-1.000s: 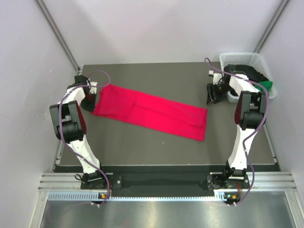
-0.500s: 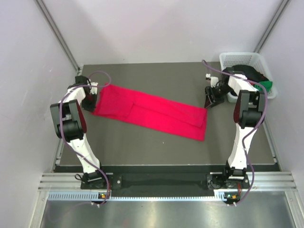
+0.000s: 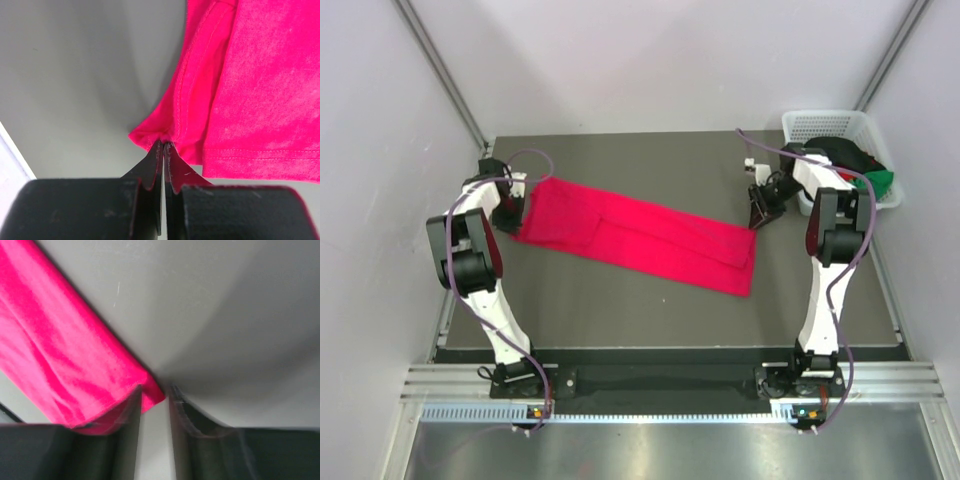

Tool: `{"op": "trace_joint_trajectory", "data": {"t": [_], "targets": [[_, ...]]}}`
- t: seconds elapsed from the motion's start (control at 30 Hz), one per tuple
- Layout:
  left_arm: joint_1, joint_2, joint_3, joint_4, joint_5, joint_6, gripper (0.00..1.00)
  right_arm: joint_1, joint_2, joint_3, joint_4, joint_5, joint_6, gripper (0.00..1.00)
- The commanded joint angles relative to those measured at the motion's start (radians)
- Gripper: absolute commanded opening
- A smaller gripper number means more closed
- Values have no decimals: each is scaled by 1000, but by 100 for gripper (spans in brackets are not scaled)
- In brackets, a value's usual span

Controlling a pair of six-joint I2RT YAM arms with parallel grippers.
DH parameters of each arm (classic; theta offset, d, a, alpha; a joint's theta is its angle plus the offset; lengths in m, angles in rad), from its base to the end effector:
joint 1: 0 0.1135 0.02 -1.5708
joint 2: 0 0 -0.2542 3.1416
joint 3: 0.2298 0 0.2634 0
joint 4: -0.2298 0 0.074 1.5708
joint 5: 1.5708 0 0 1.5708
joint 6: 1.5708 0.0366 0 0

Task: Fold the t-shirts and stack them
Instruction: Fold the tshirt

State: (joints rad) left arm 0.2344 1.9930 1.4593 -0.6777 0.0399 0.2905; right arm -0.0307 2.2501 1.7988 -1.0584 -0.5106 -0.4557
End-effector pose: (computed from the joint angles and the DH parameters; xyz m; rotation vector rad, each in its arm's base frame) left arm 0.4034 0.0948 0.1631 0.0882 2.7819 0.0775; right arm 0.4435 0.0043 0.1477 -0.6291 2.8071 0.7075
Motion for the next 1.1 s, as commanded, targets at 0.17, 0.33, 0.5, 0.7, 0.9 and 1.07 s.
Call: {"op": "trace_joint_trajectory", "data": {"t": [0.17, 0.33, 0.5, 0.7, 0.9, 1.07], "targets": [[5, 90, 139, 9, -8, 29, 0, 18, 6, -2, -41, 26, -63, 11], [3, 125, 187, 6, 0, 30, 0, 18, -29, -38, -31, 34, -74, 4], [5, 184, 277, 3, 9, 36, 0, 12, -49, -65, -52, 41, -92, 0], [-12, 306, 458, -3, 26, 45, 0, 14, -109, -139, -89, 40, -127, 0], [-49, 429, 619, 9, 25, 53, 0, 23, -147, -214, -106, 17, -146, 0], [-73, 510, 709, 43, 18, 49, 0, 103, -185, -272, -121, 4, -185, 0]]}}
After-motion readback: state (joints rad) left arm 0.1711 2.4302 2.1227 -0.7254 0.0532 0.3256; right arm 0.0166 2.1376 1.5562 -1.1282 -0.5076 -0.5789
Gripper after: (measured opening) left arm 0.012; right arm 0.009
